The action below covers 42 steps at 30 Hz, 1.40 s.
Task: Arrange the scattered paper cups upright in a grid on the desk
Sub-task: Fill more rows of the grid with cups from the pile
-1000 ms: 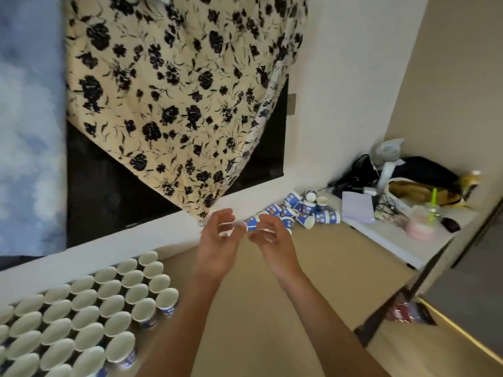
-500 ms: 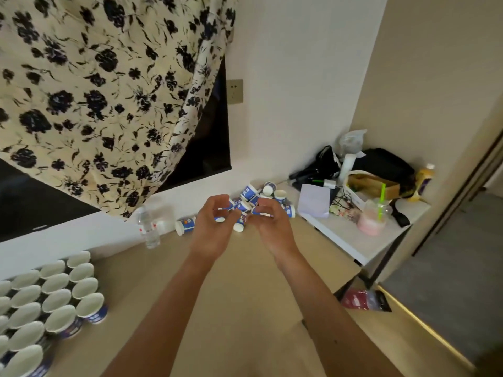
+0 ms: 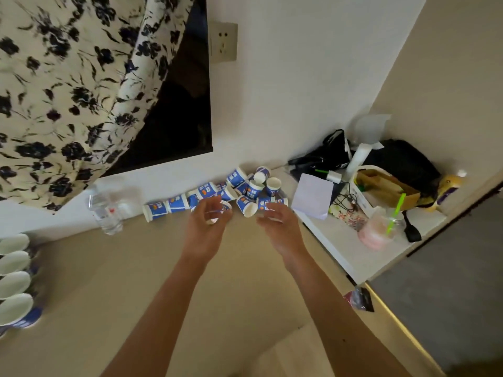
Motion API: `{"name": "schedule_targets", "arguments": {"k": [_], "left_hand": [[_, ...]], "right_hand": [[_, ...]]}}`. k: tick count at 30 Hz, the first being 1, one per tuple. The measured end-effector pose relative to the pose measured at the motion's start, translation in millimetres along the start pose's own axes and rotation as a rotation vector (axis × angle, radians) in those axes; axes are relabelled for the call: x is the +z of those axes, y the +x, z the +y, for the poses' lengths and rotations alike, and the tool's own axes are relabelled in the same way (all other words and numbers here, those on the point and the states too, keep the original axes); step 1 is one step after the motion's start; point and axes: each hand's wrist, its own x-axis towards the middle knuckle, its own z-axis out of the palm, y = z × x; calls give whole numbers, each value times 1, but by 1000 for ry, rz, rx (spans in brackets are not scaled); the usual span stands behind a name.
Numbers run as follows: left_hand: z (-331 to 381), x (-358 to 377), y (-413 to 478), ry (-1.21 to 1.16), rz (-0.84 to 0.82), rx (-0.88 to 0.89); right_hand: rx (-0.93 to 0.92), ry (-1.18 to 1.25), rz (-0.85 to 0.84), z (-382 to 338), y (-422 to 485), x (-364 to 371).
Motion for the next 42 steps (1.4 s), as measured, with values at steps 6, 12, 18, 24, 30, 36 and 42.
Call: {"name": "schedule_targets", "arguments": {"k": [6,12,18,24,30,36,42], "left_hand": [[-19,30,21,45,45,-72],[-33,60,37,44,221,-181],[-50,87,47,100,304,-280],[-62,104,45,121,358,-343],[-71,111,33,122,415,-368],[-72,120,21,125,432,-414],[-65,137,19,165,389,-428]], "right_hand": [[58,-60,-58,35,70,-16],[147,-149,-126,81,164,-26],[-34,-514,-177,127,268,-38],[-443,-1076,-258,138,331,-38],[-475,-1470,-400,159,365,-36],[-487,-1439,-426,169,368,-45],[-340,-1308,-474,178,355,-55]]}}
